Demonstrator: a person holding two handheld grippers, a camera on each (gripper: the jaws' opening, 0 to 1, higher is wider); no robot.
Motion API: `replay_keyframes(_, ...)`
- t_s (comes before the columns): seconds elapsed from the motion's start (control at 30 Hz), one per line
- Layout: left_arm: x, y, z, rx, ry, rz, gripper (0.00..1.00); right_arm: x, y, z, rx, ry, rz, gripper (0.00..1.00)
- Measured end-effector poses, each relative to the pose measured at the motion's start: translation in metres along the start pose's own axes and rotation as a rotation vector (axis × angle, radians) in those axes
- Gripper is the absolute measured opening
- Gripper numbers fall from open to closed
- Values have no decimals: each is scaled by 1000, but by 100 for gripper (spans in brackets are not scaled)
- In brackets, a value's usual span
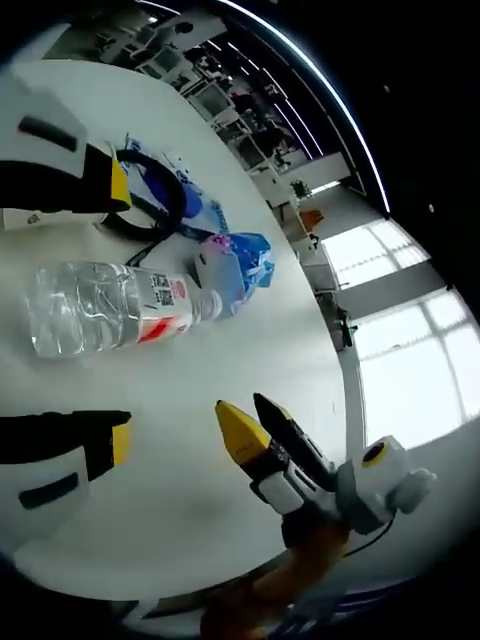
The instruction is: Arrange the tabletop items into an orderly group along one side of the table until the central work area is clear of visible clutter.
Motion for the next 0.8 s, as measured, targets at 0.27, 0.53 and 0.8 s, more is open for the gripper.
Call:
replay_keyframes(0.27, -1, 1, 0, 2, -2, 3, 80, -4, 3, 1, 5, 5, 20, 47)
replay_keyframes(0.53, 0, 3, 1, 8, 12, 15, 79, -3, 6, 1, 6, 41, 16, 46)
replay_keyframes(0.8, 0, 6, 0, 8, 25, 28, 78, -3, 9, 2, 33, 83, 8, 45)
Point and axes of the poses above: the point that each gripper's makers call its tool centre point, and the gripper's own axes: y roughly forward along the fingers, z roughly to its left, x roughly out of its top, the point moved 2 cm from there along -y, roughly backward along the fingers, and after that the axes turned 12 degrees about -y, right-handed, at the moved point
